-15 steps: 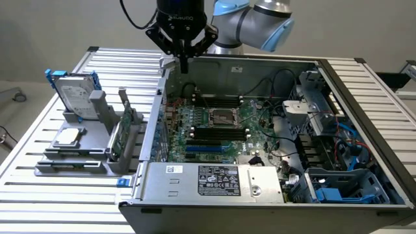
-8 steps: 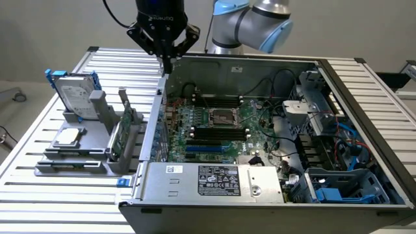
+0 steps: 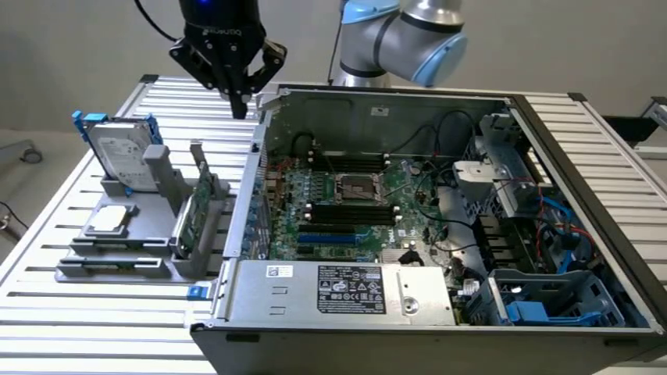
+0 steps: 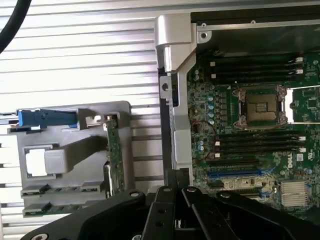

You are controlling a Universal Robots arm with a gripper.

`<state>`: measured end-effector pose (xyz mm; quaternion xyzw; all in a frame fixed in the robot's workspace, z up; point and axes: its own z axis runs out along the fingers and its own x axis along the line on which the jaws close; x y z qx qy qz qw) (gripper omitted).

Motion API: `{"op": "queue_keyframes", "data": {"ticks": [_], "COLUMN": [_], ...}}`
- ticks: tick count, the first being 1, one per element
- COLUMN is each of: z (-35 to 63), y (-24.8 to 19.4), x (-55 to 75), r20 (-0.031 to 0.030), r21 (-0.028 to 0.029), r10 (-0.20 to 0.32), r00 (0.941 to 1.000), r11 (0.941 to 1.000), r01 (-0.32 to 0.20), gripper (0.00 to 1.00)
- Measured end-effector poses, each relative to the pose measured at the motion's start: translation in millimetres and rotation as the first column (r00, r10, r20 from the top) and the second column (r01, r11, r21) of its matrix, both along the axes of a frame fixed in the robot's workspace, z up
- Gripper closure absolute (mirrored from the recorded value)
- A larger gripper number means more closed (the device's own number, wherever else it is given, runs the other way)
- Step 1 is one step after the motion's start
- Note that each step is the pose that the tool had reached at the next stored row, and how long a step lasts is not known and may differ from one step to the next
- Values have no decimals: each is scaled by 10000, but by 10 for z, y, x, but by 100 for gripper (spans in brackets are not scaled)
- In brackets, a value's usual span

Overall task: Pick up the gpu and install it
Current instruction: 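Reach for the gpu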

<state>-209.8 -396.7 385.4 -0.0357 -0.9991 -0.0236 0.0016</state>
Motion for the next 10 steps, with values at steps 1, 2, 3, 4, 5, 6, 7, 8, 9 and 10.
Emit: {"op": "queue_keyframes", "data": {"ticks": [1, 2, 3, 4, 5, 6, 7, 8, 9, 10], "z": [-6, -13, -20, -26, -32, -39, -46, -52, -59, -65], "y": [2, 4, 6, 8, 10, 13, 15, 18, 19, 20], "x": [-45, -92, -139, -184, -229, -272, -321, -367, -411, -449], "r20": [-21, -41, -62, -83, -104, -123, -146, -166, -183, -198], "r21": [-1, 0, 0, 0, 0, 0, -1, -3, -5, -7], "r10": [1, 1, 0, -1, 0, 1, 0, -1, 0, 3], "r00": [10000, 10000, 10000, 10000, 9999, 9999, 9999, 9999, 9998, 9998], "r11": [10000, 10000, 10000, 10000, 10000, 10000, 10000, 10000, 10000, 10000], "r01": [-1, -1, 0, 1, 0, -1, 0, 1, 0, -3], "gripper": [89, 89, 89, 89, 89, 89, 89, 89, 89, 89]}}
